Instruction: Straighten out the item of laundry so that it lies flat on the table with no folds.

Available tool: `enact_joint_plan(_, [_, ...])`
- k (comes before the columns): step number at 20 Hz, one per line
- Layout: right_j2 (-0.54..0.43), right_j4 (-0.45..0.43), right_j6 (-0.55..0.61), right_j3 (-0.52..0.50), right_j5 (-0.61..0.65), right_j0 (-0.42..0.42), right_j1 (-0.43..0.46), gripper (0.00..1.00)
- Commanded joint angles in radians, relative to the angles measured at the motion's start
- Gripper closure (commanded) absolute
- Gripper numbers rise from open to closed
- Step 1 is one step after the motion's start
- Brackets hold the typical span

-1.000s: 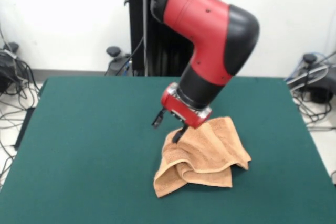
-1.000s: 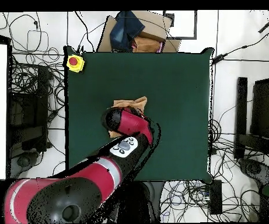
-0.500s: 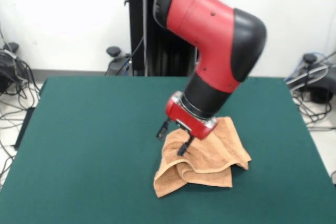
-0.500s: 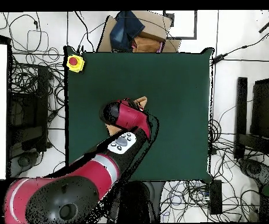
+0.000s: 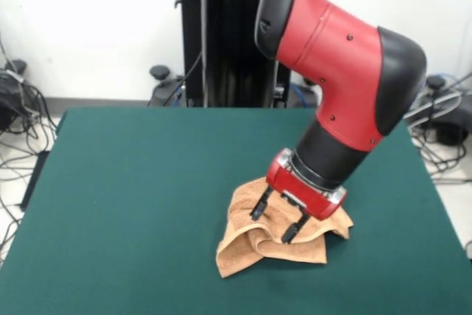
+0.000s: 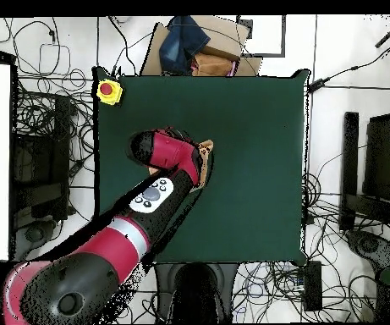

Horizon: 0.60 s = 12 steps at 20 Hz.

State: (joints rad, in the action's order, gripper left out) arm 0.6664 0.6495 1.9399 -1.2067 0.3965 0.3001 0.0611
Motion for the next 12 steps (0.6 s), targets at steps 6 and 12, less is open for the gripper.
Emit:
enact_joint_plan(6, [-0.036,0.125,0.468,-0.049,0.156,-0.141,0.029,0.00])
enact_joint_plan(12, [-0.034,0.190,0.566,-0.085,0.170,-0.263,0.021,0.00])
